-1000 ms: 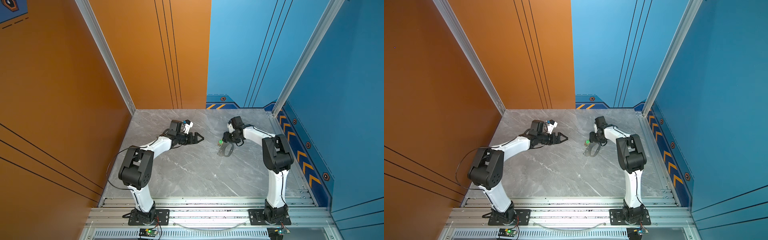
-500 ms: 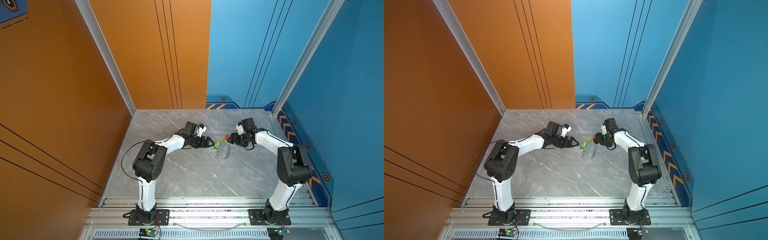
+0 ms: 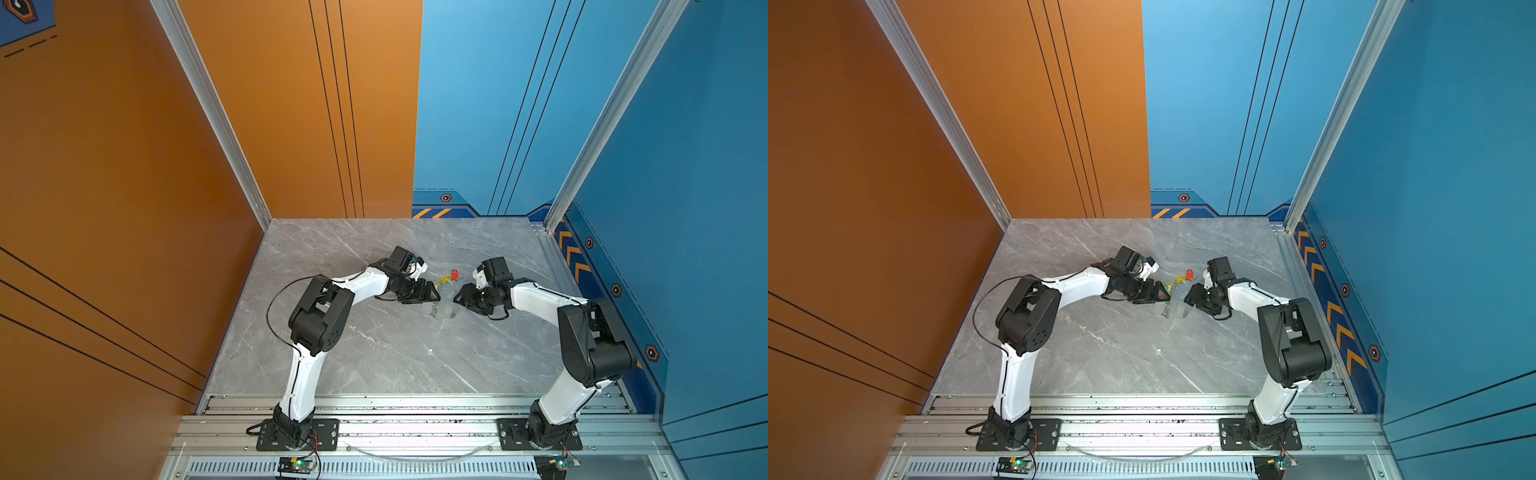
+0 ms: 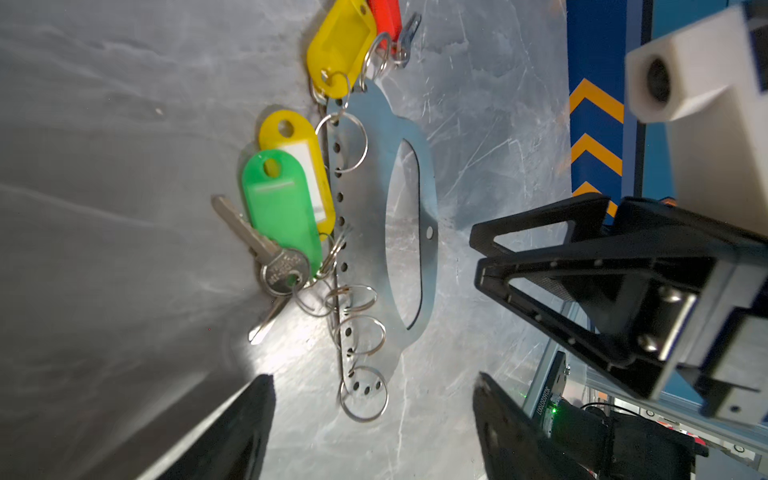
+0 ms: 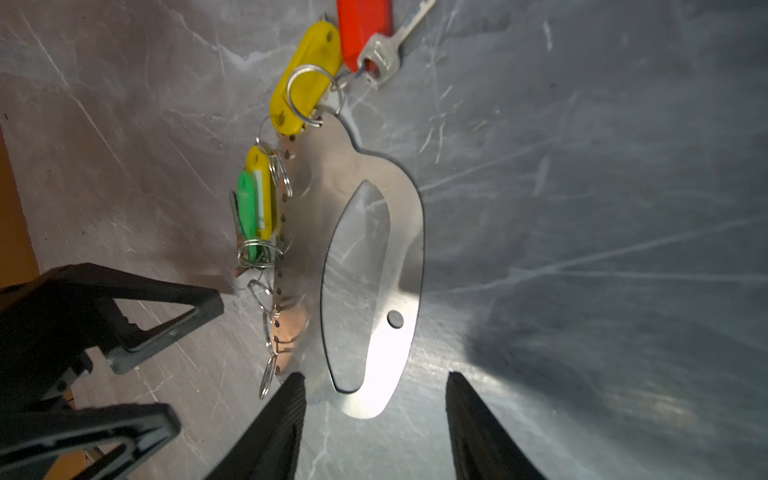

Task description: Remove the keys from the keyring

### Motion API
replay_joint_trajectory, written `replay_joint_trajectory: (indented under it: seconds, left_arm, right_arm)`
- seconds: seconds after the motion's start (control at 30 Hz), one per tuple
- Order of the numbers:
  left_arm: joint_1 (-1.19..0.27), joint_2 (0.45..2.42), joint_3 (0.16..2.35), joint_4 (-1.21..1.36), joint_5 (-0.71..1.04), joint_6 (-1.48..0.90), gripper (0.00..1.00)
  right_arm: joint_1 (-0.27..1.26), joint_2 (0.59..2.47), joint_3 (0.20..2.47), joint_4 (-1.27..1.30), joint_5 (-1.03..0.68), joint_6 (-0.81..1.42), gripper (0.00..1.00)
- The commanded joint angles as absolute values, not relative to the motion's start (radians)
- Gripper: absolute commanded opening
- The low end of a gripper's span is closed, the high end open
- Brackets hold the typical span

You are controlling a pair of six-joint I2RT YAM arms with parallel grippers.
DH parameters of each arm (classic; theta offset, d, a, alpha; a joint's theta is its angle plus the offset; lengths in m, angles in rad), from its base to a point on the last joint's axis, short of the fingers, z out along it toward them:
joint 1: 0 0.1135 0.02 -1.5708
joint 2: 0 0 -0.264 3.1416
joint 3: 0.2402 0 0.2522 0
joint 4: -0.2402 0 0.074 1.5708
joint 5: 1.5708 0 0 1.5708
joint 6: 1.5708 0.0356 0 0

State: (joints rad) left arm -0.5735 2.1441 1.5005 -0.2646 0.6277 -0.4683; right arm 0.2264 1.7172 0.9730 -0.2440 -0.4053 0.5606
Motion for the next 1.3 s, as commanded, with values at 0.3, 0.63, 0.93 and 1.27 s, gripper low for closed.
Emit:
replay_joint_trajectory:
  seconds: [0.3, 0.63, 0.93, 1.27]
  left_arm:
    - [-0.603, 2.241, 1.603, -0.331, 0.594, -0.473, 0.71]
    - [-0.615, 2.289, 1.638, -0.31, 0.624, -0.51, 0.67]
    - [-0.614, 2.303, 1.617, -0.207, 0.661, -0.587, 0.62]
    - [-0.603, 2.273, 1.566, 0.01, 0.746, -0.733, 0.53]
  right_arm:
    - [0.218, 1.784, 0.961, -0.157, -0.44, 0.601, 0.53]
    - [0.224, 1.825, 0.955, -0.121, -0.451, 0.618, 0.5]
    - [0.236, 1.817, 0.926, -0.111, -0.459, 0.634, 0.48]
    - [0.242, 1.803, 0.896, -0.08, -0.475, 0.663, 0.47]
